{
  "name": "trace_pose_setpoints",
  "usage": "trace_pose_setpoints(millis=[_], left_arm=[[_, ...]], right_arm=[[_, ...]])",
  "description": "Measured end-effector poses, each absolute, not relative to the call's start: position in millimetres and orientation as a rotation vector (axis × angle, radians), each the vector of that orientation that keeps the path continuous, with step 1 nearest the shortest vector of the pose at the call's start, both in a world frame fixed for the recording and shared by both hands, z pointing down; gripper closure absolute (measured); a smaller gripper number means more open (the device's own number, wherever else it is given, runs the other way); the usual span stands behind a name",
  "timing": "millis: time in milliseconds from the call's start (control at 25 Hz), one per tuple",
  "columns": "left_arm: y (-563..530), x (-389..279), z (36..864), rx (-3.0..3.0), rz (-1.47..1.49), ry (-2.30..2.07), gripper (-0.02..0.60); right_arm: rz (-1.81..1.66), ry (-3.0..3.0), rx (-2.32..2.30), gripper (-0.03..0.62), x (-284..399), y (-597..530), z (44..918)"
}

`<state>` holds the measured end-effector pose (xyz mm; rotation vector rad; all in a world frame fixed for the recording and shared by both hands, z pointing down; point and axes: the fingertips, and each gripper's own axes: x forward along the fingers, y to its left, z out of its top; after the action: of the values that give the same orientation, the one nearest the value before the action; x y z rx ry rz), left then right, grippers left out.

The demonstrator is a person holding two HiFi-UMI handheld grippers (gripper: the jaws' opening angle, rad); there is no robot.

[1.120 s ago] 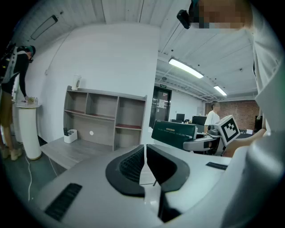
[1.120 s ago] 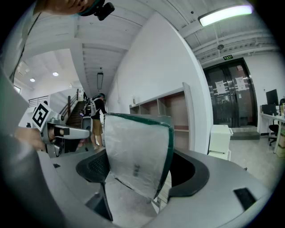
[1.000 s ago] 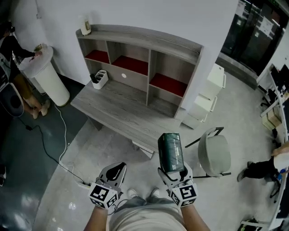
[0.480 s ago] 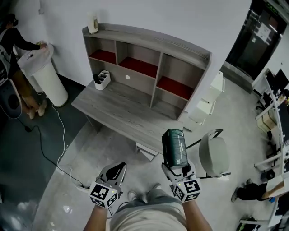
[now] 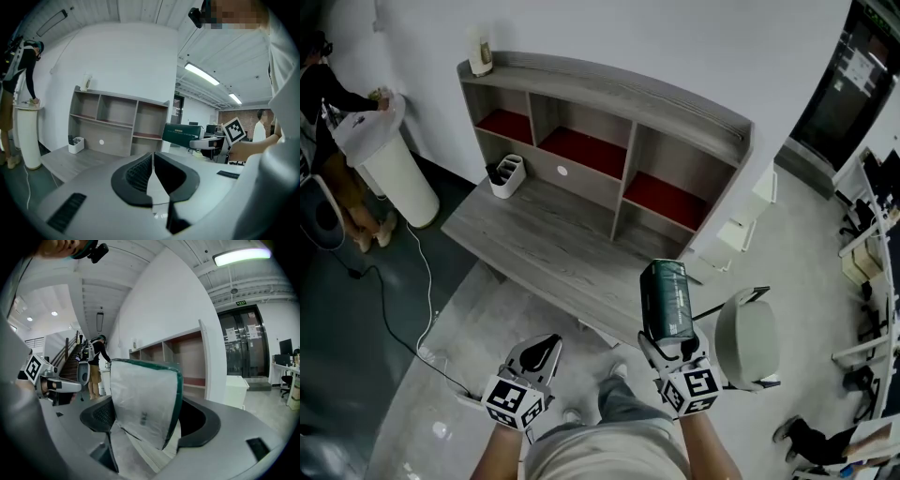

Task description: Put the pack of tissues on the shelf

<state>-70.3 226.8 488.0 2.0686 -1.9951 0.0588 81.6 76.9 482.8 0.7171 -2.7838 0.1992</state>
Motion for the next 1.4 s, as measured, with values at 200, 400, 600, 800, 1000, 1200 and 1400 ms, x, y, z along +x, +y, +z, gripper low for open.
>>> trace_pose_setpoints(millis=[200, 400, 600, 800, 1000, 1200, 1400], left_arm=[[155, -77, 485, 2.062, 0.074, -2.001, 0.551], [90, -80, 483, 2.052, 0.089, -2.01, 0.551], [49, -77, 483, 2.034, 0.089, -2.018, 0.551], [23, -79, 487, 2.031, 0.101, -2.001, 0.551], [-3, -95, 488, 2.066, 0.101, -1.97, 0.551], [-33, -117, 490, 2.142, 0.107, -1.883, 0.551], [-64, -141, 490, 2.244, 0.134, -1.756, 0.551]], right_arm=[[0.201, -2.788, 0.673, 0.18, 69, 13, 486], [0.241, -2.799, 0.632, 0.18, 55, -42, 491], [0.254, -2.806, 0.596, 0.18, 47, -80, 493], [0.275, -2.801, 0.604, 0.18, 40, -105, 496], [0.273, -2.788, 0.645, 0.18, 27, -123, 498], [0.275, -2.757, 0.749, 0.18, 11, -142, 502], [0.304, -2.708, 0.904, 0.18, -5, -161, 505]])
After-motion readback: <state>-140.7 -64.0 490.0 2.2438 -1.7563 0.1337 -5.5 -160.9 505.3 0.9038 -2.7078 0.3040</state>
